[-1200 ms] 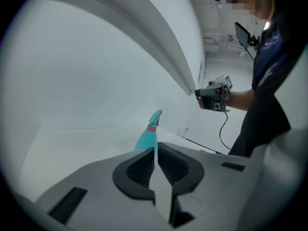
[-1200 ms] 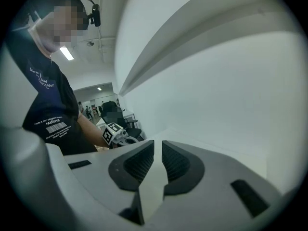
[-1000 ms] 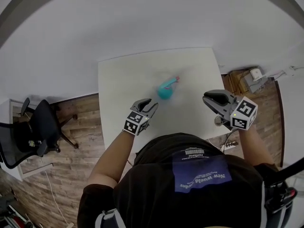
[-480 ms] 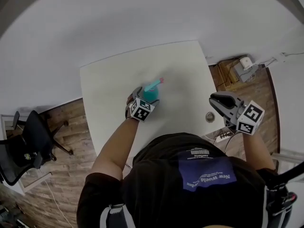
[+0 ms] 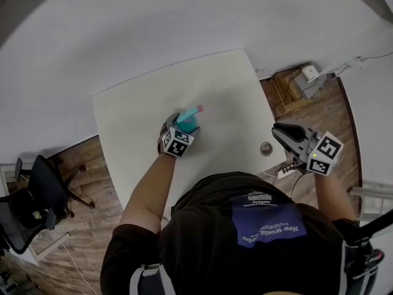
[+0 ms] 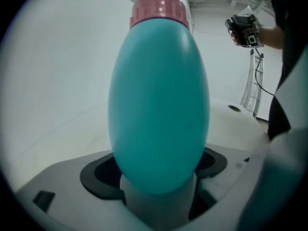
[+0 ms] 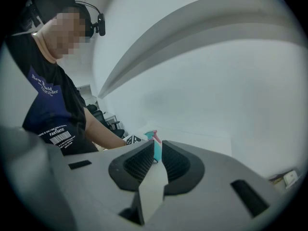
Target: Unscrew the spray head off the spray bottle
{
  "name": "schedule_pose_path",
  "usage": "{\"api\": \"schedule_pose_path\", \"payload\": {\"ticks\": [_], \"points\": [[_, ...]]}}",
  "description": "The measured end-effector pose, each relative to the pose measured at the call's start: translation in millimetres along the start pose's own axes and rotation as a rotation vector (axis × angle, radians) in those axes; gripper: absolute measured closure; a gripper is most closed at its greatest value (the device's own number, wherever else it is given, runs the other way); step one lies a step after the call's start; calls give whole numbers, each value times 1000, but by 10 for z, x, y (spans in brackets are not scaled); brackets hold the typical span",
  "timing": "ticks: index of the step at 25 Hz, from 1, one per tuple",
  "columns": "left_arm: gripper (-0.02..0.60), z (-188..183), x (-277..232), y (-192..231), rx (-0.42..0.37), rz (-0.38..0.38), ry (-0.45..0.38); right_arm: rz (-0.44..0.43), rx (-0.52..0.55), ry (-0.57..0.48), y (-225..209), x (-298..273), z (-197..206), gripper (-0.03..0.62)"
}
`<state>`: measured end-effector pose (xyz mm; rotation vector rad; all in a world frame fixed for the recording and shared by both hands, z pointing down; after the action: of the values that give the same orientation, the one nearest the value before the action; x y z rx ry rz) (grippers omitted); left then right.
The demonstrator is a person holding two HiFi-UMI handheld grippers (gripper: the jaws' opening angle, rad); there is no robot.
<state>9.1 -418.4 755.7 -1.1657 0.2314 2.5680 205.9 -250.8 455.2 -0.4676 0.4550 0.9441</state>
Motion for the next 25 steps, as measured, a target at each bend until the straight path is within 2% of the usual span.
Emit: {"api": "schedule_pose_path", "payload": {"ticks": [4, 6, 9, 14, 17, 21, 25], "points": [[155, -61, 101, -25, -44, 31, 39, -16, 24, 3, 80, -32, -29, 572], [156, -155, 247, -59, -127, 47, 82, -29, 65, 4, 137, -94, -103, 572], [155, -302, 535, -98, -286, 51, 164, -52, 187, 28, 281, -285, -285, 571], [156, -441, 1080, -132, -520, 11, 362, -153, 469, 202, 728, -826, -497, 390], [156, -431, 1389, -134, -630, -38, 506, -194, 595, 243, 947, -1186, -592, 375], [156, -383, 1718, -131, -675, -96, 638, -249, 630, 325, 1181, -1550, -610, 375], [156, -370, 1956, -127, -667, -153, 687, -285, 634, 356, 1351, -1743, -547, 376]]}}
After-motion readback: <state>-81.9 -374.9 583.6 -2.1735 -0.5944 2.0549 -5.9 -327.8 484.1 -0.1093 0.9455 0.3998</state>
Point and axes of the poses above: the fingertips, and each gripper's own axes: x backward along the fingers, y to its left, z out of its underside, the point moved 4 cm from there along x, backward along the fingers, and after that the axes turned 8 degrees about y, right-handed, at the moved point
